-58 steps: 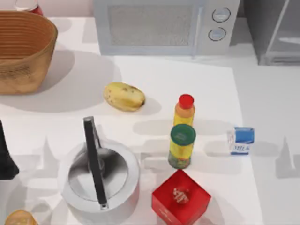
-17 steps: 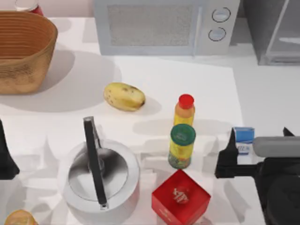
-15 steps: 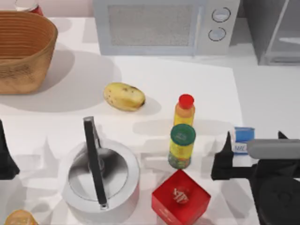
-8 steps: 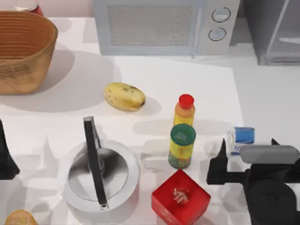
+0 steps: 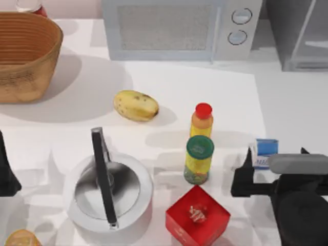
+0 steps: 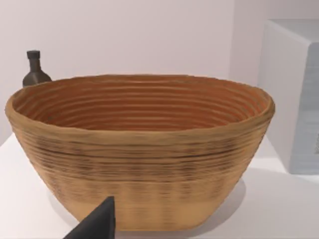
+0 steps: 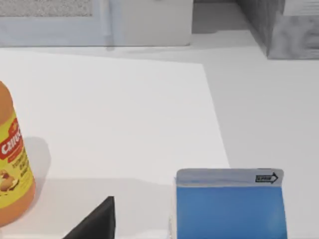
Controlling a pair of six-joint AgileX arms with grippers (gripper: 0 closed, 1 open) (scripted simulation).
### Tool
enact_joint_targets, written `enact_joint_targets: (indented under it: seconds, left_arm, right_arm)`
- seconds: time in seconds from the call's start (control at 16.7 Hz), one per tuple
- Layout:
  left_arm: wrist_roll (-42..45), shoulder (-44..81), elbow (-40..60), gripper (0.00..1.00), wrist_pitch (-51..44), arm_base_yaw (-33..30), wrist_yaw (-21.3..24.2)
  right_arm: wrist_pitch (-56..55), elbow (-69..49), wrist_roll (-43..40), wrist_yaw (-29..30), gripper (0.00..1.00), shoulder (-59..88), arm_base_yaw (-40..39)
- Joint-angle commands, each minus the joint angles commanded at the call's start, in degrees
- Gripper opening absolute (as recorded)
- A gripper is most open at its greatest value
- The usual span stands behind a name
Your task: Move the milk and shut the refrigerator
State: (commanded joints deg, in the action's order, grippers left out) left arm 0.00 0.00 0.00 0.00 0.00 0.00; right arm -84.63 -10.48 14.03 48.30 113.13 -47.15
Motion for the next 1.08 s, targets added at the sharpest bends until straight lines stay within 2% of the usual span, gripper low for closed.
enact_joint_targets:
  seconds: [0.36,0.66,1.08]
  left_arm:
    - [0.0,0.0,0.0,1.0,0.0,0.0,0.0]
    - [0.0,0.0,0.0,1.0,0.0,0.0,0.0]
    - [0.0,0.0,0.0,1.0,0.0,0.0,0.0]
  right_arm:
    - [-0.3,-5.82,-1.87,-4.04,1.0,4.63,4.36]
    - [-0.08,-6.97,-2.05,-4.53,1.0,5.54,4.82]
    - [-0.08,-6.97,-2.05,-4.53,0.47,5.54,4.82]
